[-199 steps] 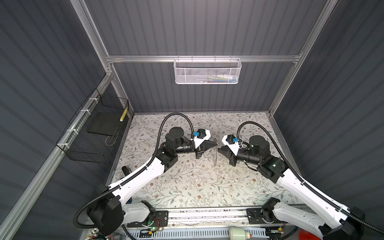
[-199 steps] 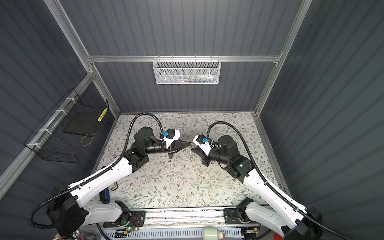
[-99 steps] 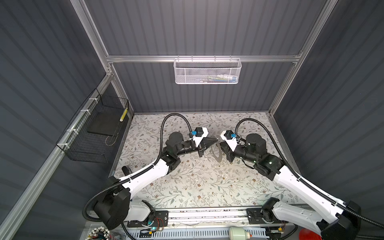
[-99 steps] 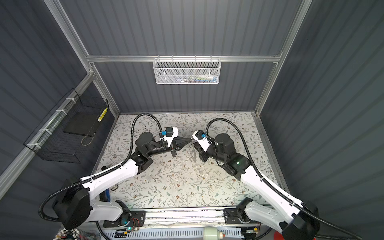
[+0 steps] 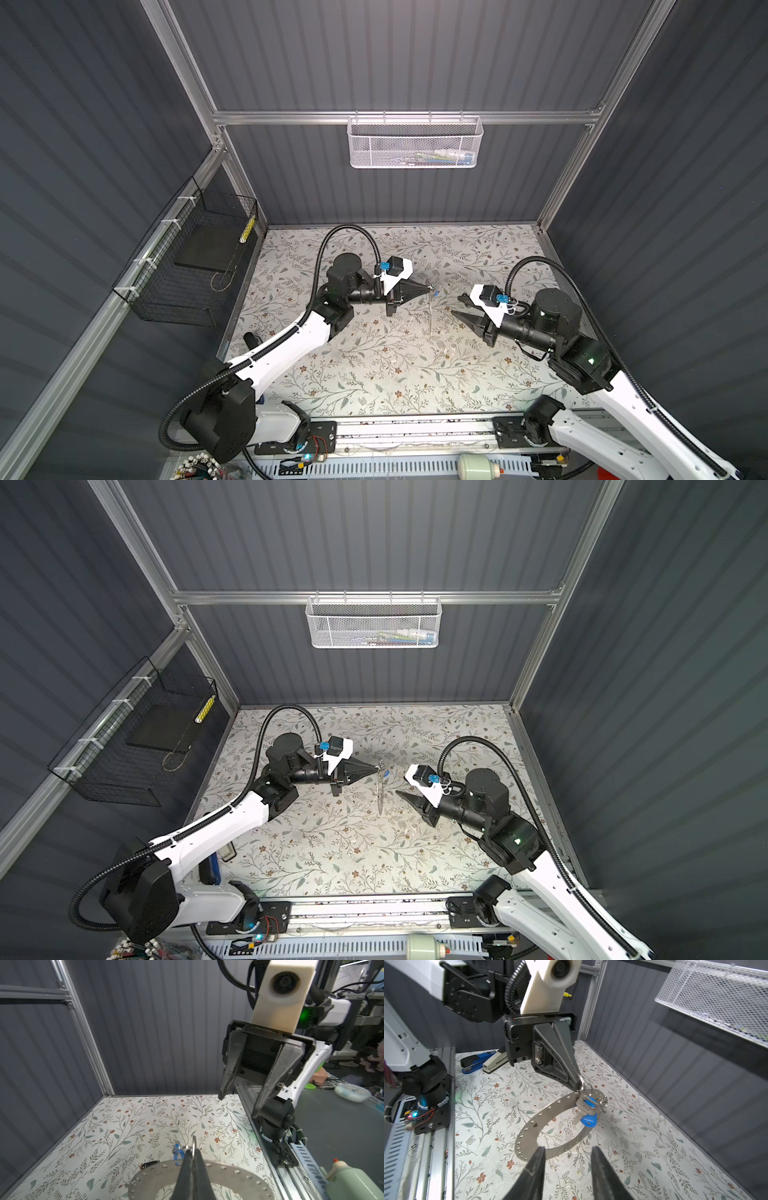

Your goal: Put the keys on the keyring

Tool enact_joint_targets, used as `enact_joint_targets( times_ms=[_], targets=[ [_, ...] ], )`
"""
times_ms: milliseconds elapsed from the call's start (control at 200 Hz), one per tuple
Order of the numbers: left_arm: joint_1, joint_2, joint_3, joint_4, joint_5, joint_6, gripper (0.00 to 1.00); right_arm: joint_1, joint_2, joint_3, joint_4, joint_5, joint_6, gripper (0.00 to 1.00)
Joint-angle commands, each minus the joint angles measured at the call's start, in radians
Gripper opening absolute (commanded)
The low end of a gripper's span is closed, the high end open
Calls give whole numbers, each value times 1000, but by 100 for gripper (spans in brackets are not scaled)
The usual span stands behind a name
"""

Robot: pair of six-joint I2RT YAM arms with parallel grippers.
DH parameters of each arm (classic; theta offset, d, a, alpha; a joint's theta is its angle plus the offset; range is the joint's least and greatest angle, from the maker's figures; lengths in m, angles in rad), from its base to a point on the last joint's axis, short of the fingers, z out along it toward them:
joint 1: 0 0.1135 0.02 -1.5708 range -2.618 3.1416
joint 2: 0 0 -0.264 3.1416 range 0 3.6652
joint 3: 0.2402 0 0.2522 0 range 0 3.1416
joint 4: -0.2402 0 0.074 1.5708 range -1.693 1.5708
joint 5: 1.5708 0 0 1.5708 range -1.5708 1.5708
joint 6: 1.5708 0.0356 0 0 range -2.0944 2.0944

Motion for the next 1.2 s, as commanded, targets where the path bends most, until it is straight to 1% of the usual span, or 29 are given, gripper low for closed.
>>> enact_joint_targets(
  times_ms=[0,105,220,460,650,865,1196],
  targets=[
    [1,-20,60,-109,123,82,0,-4,51,54,-58,-91,-25,35],
    [1,-15,89,-199,147,138,0,-4,83,80,-47,-132,-26,32],
    [1,-11,113,-277,162,188,0,-4,106,93,-34,-133,-22,29],
    [1,-8,139,-358,167,249,0,-8,118,83,7,-143,-6,23],
    [1,-5,149,-381,174,268,0,-12,138,81,36,-171,23,22],
    [1,-11,148,-382,172,273,0,-16,166,90,56,-227,32,23],
    [0,-12,148,-381,188,274,0,-15,194,94,73,-239,44,22]
  ],
)
